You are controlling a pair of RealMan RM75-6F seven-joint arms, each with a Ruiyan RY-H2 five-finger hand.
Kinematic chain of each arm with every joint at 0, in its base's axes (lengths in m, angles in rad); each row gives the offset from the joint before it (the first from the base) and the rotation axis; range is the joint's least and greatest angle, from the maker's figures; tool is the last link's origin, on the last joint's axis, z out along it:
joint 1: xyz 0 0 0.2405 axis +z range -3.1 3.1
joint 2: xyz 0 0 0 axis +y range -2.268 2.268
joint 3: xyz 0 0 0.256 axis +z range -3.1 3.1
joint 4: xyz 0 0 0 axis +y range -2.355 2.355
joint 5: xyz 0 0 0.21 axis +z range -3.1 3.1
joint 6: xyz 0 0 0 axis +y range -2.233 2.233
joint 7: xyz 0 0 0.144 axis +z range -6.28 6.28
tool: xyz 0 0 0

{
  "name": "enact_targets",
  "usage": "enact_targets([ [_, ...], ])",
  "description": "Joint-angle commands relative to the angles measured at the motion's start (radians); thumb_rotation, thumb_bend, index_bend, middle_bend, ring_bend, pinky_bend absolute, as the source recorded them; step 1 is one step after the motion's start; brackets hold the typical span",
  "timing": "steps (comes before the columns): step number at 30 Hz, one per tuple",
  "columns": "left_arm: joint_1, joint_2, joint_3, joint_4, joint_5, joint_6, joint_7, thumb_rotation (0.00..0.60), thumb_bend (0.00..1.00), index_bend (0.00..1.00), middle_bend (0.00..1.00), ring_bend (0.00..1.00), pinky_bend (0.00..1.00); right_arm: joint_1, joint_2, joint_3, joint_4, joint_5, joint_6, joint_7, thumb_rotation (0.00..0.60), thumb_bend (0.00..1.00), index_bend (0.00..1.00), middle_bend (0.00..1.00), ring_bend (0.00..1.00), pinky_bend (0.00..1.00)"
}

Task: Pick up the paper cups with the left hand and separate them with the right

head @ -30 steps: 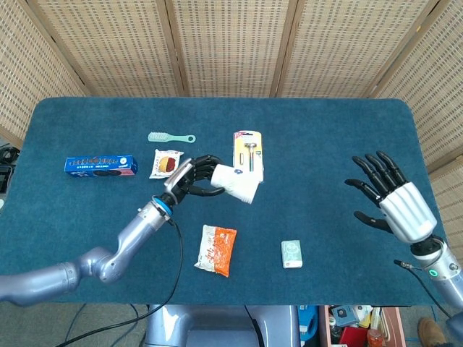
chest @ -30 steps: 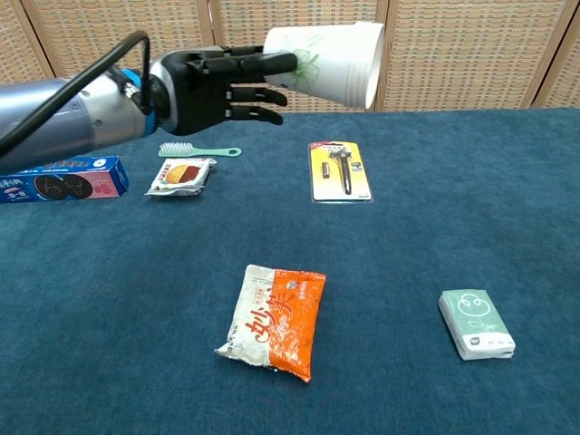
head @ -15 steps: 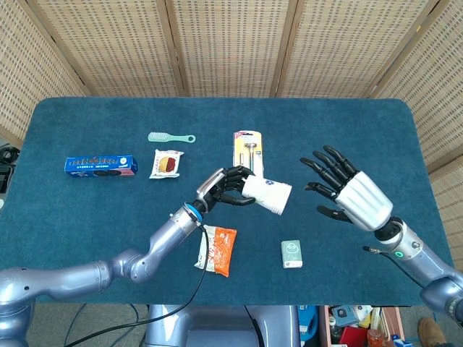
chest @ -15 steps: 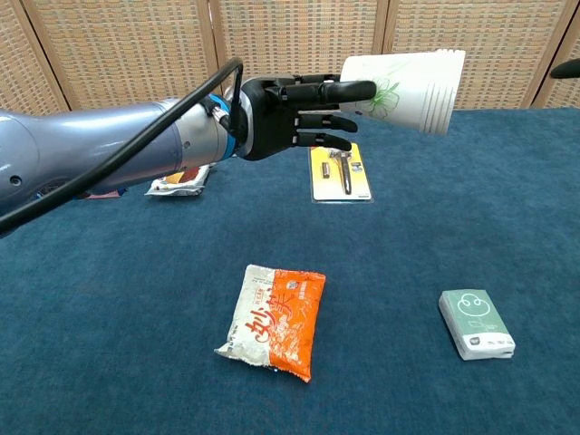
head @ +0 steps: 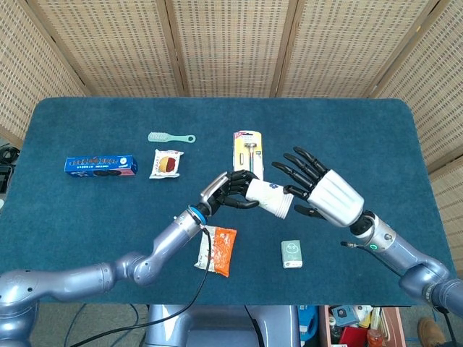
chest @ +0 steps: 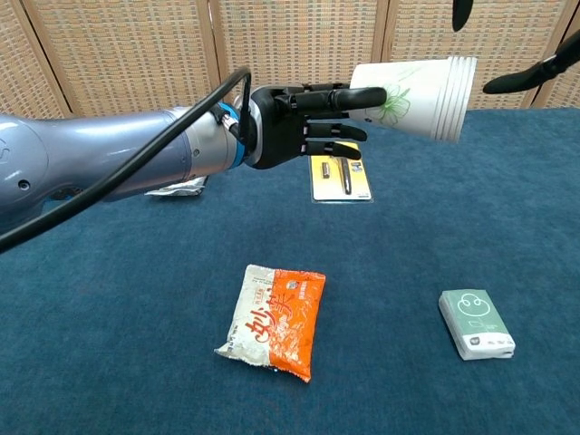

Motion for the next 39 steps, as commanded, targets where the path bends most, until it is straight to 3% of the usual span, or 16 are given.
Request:
enact_targets([
  [1,0.003,-0.002,-0.002,0.002,0.000,-0.004,0.001,0.600,0.21,0.52,0.52,0.50,0.48,0.005,-0.006,-0.004,-0.004,0.006,0.001,-0.003,0.600,0.29,0.52,0.20,0.04,0.06],
  [24,0.016,-0.037,-0.019,0.034,0.014,-0.044,0.012,0.600,0.21,0.52,0.52,0.50,0.48,0.042,-0.046,-0.043,0.007,0.026,-0.005,-0.040,0.600,0.43,0.57,0.21,0.05,0.06],
  [31,0.021,-0.043,-0.023,0.034,0.020,-0.050,0.014,0.600,0.21,0.52,0.52,0.50,0.48,0.050,-0.052,-0.053,0.008,0.028,-0.006,-0.050,0.600,0.49,0.62,0.21,0.05,0.06],
  [39,0.026,-0.049,-0.028,0.033,0.023,-0.057,0.015,0.600,0.21,0.52,0.52,0.50,0.48,0.050,-0.059,-0.065,0.012,0.032,0.001,-0.057,0.600,0.51,0.64,0.21,0.05,0.06],
])
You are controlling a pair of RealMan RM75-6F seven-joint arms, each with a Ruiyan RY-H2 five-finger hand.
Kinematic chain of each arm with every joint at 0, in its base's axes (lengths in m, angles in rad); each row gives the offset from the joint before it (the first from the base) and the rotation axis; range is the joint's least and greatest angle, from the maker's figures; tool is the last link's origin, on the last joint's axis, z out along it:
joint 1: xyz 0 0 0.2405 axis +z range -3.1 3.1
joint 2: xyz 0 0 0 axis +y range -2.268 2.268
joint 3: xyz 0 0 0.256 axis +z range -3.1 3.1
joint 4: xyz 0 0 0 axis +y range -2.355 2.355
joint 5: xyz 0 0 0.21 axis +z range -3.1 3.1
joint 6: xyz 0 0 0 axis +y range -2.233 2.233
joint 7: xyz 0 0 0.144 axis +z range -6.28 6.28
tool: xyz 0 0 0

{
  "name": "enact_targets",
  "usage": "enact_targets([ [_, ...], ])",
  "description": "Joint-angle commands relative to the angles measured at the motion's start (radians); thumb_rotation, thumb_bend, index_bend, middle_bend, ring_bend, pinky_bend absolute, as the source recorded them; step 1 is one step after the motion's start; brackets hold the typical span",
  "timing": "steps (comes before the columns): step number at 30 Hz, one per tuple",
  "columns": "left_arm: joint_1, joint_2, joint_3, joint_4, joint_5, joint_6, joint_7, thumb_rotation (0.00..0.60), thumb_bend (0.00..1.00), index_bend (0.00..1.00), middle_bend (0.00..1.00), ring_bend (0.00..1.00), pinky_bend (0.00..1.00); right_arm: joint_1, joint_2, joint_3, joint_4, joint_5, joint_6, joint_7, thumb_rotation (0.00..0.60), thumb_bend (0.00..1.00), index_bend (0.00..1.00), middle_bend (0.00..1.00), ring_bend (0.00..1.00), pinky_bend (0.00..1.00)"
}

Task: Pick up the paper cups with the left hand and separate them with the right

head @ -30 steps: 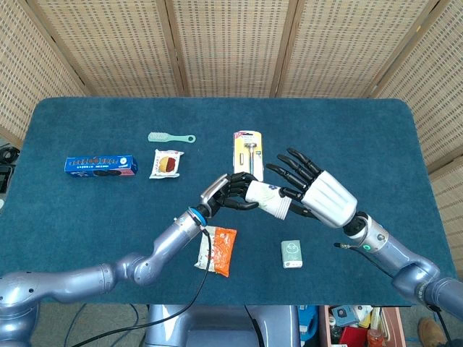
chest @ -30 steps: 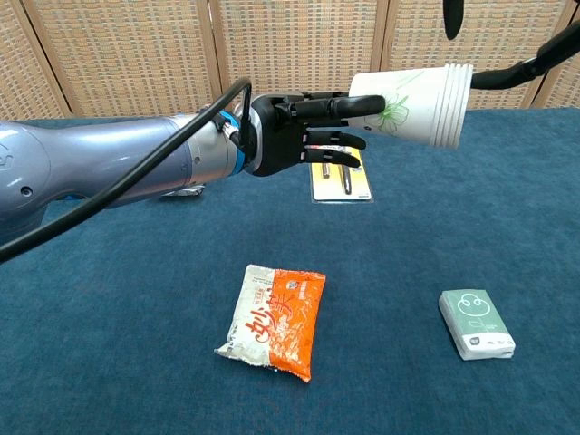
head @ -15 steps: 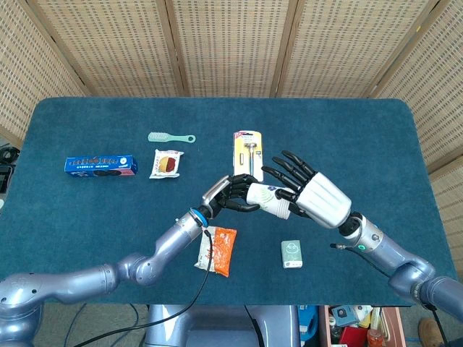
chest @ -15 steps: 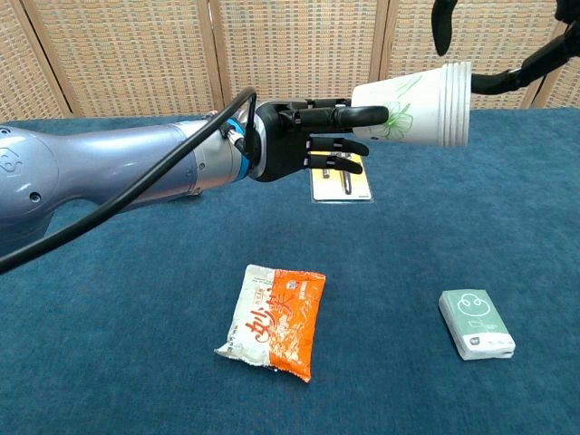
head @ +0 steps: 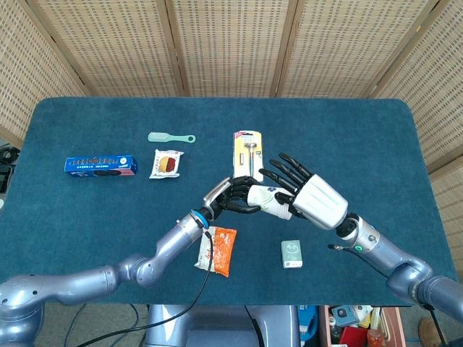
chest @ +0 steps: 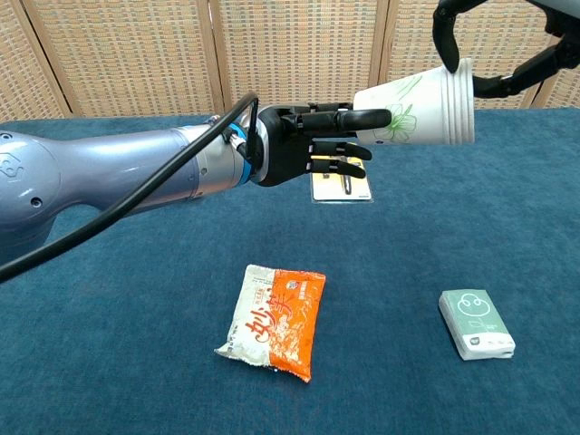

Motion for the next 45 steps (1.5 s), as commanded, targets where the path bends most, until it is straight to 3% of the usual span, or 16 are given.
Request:
enact_targets([
  [1,0.001,-0.001,-0.001,0.000,0.000,-0.002,0.000,0.600,0.21,0.52,0.52,0.50,0.48,0.001,-0.001,-0.002,0.001,-0.001,0.003,-0.004,0.600,0.51,0.64,0.20,0.05,0.06],
  [9,0.004,-0.003,-0.006,-0.001,0.003,-0.006,0.002,0.600,0.21,0.52,0.52,0.50,0.48,-0.002,-0.007,-0.009,0.008,0.003,0.014,-0.008,0.600,0.51,0.67,0.13,0.05,0.06],
  [19,0.019,0.013,-0.005,0.020,0.006,-0.002,0.011,0.600,0.21,0.52,0.52,0.50,0.48,-0.031,0.002,-0.021,0.038,0.003,0.065,-0.003,0.600,0.52,0.67,0.12,0.05,0.06],
  [29,0.087,0.105,-0.009,0.027,0.038,0.010,-0.010,0.600,0.21,0.52,0.52,0.50,0.48,-0.088,0.050,-0.059,0.078,-0.016,0.132,-0.011,0.600,0.52,0.67,0.14,0.05,0.06],
  [37,0.161,0.298,0.069,0.012,0.238,0.104,0.123,0.600,0.21,0.52,0.50,0.49,0.48,-0.086,0.137,-0.102,0.093,-0.051,0.083,-0.055,0.600,0.52,0.67,0.14,0.05,0.12],
  [45,0.243,0.499,0.200,0.001,0.418,0.220,0.337,0.600,0.21,0.52,0.50,0.48,0.48,-0.020,0.252,-0.158,0.009,-0.073,-0.155,-0.149,0.600,0.52,0.67,0.15,0.05,0.23],
])
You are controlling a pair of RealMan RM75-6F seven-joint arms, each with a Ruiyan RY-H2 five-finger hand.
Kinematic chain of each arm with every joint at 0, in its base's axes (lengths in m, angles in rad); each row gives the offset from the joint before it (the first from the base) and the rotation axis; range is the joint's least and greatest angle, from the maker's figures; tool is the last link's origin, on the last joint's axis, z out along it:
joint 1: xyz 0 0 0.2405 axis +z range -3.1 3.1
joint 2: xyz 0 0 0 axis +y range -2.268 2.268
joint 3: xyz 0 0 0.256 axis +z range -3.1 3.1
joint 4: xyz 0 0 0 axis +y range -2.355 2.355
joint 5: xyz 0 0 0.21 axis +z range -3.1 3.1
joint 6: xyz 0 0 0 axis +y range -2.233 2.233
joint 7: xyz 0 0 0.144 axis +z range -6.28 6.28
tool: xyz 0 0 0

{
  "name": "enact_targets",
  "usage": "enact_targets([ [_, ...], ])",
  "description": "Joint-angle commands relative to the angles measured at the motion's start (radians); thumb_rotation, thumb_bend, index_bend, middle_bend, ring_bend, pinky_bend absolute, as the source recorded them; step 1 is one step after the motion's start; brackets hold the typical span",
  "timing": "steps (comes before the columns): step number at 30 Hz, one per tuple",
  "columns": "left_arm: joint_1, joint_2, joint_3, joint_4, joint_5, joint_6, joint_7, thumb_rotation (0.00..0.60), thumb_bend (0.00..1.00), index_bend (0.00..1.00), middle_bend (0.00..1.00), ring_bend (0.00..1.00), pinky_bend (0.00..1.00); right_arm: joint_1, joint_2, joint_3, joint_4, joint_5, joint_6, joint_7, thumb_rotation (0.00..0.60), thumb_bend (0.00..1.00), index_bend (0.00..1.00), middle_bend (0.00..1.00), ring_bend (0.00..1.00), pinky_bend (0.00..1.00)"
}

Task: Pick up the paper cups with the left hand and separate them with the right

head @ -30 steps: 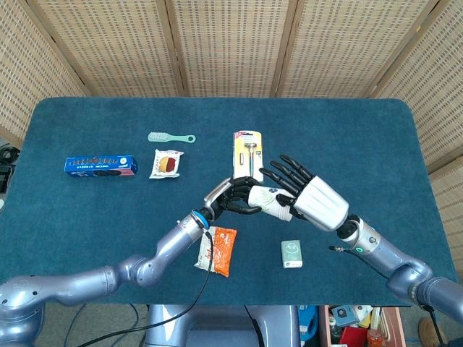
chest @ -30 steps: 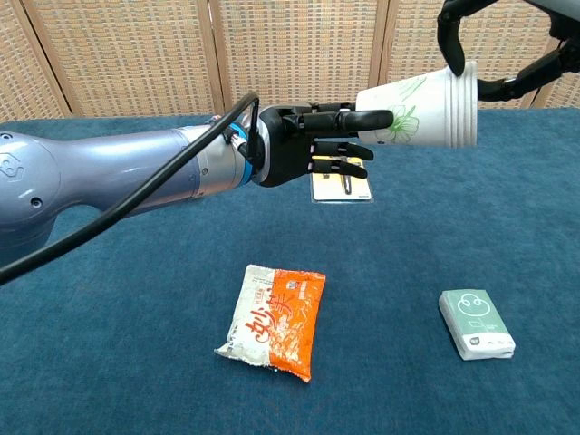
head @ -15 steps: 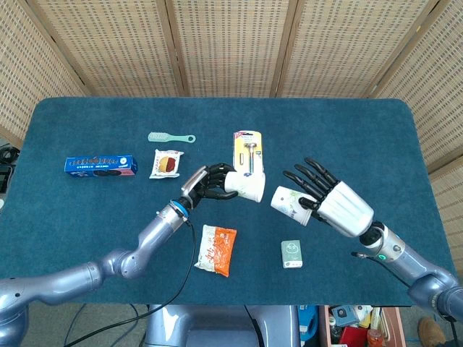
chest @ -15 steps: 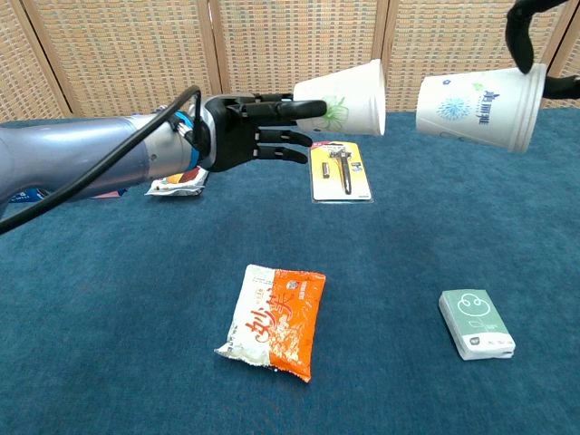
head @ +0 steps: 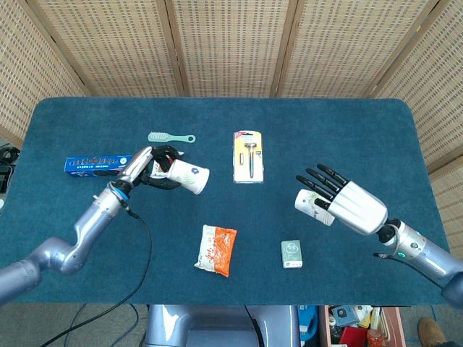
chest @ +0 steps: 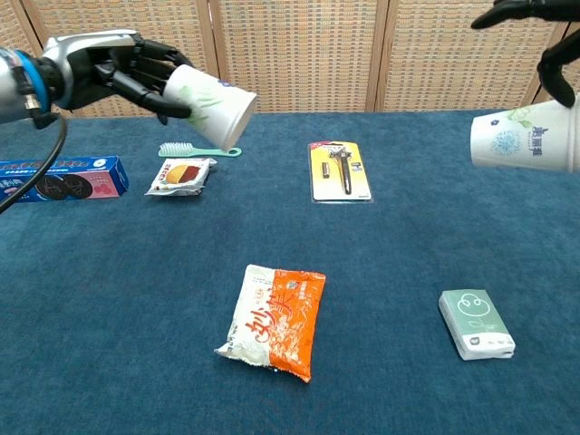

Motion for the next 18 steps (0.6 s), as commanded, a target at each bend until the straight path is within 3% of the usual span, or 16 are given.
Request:
enact_targets([
  [1,0.058,0.094,0.084,-0.006,0.076,0.077,0.136,0.600,0.21,0.52,0.50,0.48,0.48,0.051,0.076,-0.038,-0.077,-0.010,-0.170,-0.092,0.600,0.52,0.67,0.15,0.05,0.24],
  [8,0.123,0.155,0.177,-0.014,0.121,0.151,0.298,0.600,0.21,0.52,0.50,0.48,0.48,0.114,0.142,-0.044,-0.234,0.033,-0.418,-0.247,0.600,0.52,0.67,0.15,0.05,0.24],
  [14,0.177,0.119,0.232,0.019,0.104,0.219,0.447,0.600,0.21,0.52,0.50,0.48,0.48,0.157,0.162,-0.040,-0.359,0.070,-0.600,-0.395,0.600,0.52,0.67,0.14,0.05,0.25],
  [18,0.205,0.086,0.256,0.042,0.070,0.249,0.530,0.600,0.21,0.52,0.49,0.48,0.48,0.171,0.126,-0.019,-0.403,0.108,-0.672,-0.470,0.600,0.52,0.67,0.14,0.05,0.25],
])
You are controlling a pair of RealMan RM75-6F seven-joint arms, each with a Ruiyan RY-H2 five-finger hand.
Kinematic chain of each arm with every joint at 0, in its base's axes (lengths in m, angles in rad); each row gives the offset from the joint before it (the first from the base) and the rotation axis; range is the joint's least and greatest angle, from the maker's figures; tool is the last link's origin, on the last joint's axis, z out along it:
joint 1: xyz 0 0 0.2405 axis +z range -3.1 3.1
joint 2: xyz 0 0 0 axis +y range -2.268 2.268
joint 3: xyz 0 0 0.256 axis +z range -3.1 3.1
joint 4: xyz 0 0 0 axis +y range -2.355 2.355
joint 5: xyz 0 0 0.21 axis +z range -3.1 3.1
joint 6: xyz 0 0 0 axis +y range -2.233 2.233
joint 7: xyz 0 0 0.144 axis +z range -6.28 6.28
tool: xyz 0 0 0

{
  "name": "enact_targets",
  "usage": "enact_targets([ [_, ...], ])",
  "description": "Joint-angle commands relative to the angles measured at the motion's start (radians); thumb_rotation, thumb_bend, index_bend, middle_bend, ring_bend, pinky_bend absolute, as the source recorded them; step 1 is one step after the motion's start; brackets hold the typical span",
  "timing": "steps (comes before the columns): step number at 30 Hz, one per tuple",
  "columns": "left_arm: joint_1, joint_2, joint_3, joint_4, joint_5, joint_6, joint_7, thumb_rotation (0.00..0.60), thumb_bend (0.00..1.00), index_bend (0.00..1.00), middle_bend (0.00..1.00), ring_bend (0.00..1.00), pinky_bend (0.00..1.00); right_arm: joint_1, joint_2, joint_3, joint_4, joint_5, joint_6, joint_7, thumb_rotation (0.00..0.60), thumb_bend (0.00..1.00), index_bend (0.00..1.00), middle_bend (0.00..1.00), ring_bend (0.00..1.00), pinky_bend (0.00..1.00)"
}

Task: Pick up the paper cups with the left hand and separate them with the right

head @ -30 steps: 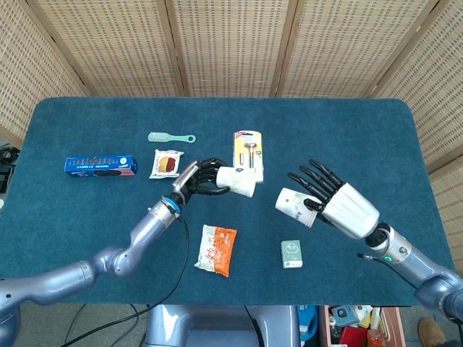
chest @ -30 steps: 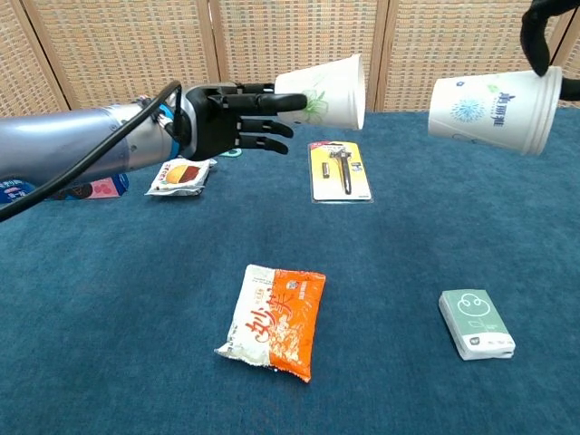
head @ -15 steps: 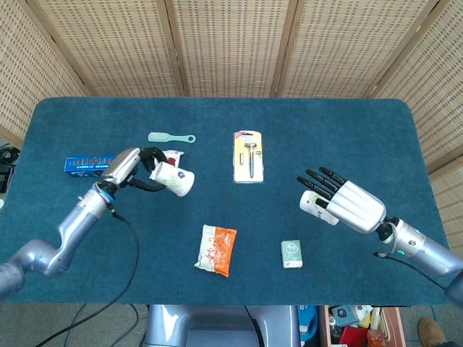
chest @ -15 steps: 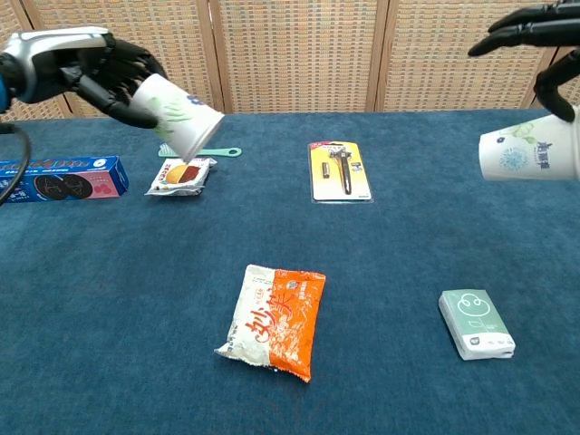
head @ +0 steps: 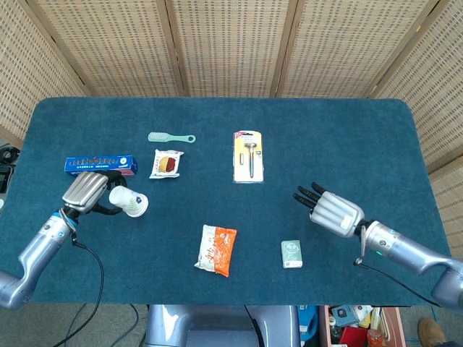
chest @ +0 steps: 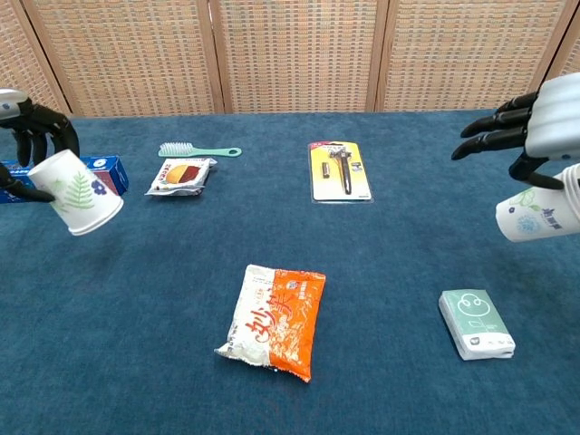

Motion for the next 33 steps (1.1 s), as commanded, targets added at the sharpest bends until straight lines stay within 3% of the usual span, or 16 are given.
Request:
enact_targets([
  [1,0.027,-0.031,0.025,0.021,-0.033,0.032,0.080,0.600,0.21,0.52,0.49,0.47,0.48,0.023,-0.023,0.020,-0.049,0.047,-0.067,-0.074,0.600,0.52,0.67,0.14,0.05,0.25],
  [3,0.029,-0.036,0.029,0.018,-0.048,0.034,0.115,0.600,0.21,0.52,0.45,0.43,0.46,0.028,-0.035,0.027,-0.056,0.056,-0.084,-0.098,0.600,0.52,0.64,0.13,0.05,0.25],
  [4,0.030,-0.036,0.032,0.014,-0.056,0.031,0.129,0.600,0.21,0.48,0.40,0.39,0.43,0.030,-0.041,0.030,-0.056,0.061,-0.091,-0.110,0.600,0.48,0.56,0.12,0.05,0.25],
  [6,0.030,-0.036,0.035,-0.001,-0.075,0.022,0.148,0.600,0.21,0.32,0.25,0.27,0.36,0.030,-0.059,0.045,-0.054,0.080,-0.098,-0.139,0.600,0.31,0.35,0.09,0.05,0.23],
  [7,0.031,-0.036,0.034,-0.008,-0.084,0.022,0.156,0.600,0.21,0.19,0.15,0.19,0.31,0.026,-0.068,0.055,-0.054,0.095,-0.096,-0.154,0.600,0.19,0.24,0.07,0.05,0.21],
  [8,0.031,-0.033,0.034,-0.018,-0.094,0.022,0.167,0.600,0.21,0.13,0.10,0.15,0.28,0.019,-0.075,0.068,-0.059,0.117,-0.091,-0.173,0.600,0.09,0.15,0.05,0.04,0.18],
  [11,0.030,-0.013,0.033,-0.058,-0.114,0.018,0.186,0.600,0.21,0.00,0.00,0.01,0.15,-0.004,-0.076,0.099,-0.092,0.167,-0.062,-0.222,0.600,0.00,0.04,0.01,0.01,0.12],
  [17,0.046,0.042,0.014,-0.148,-0.148,0.060,0.192,0.600,0.21,0.00,0.00,0.00,0.06,-0.065,-0.026,0.143,-0.187,0.224,0.053,-0.259,0.600,0.00,0.02,0.00,0.00,0.08],
  [24,0.095,0.091,0.000,-0.233,-0.163,0.153,0.166,0.600,0.20,0.00,0.00,0.00,0.00,-0.186,0.038,0.164,-0.291,0.291,0.237,-0.192,0.600,0.00,0.01,0.00,0.00,0.01],
  [27,0.156,0.110,0.003,-0.285,-0.162,0.265,0.182,0.600,0.15,0.00,0.00,0.00,0.00,-0.298,0.058,0.154,-0.328,0.332,0.383,-0.107,0.600,0.00,0.00,0.00,0.00,0.00],
  [29,0.229,0.123,0.013,-0.344,-0.148,0.396,0.210,0.600,0.14,0.00,0.00,0.00,0.00,-0.418,0.038,0.123,-0.323,0.378,0.510,-0.001,0.600,0.00,0.00,0.00,0.00,0.00],
  [33,0.290,0.147,0.034,-0.411,-0.139,0.481,0.244,0.600,0.13,0.00,0.00,0.00,0.00,-0.519,-0.026,0.100,-0.258,0.397,0.617,0.089,0.600,0.00,0.00,0.00,0.00,0.00],
])
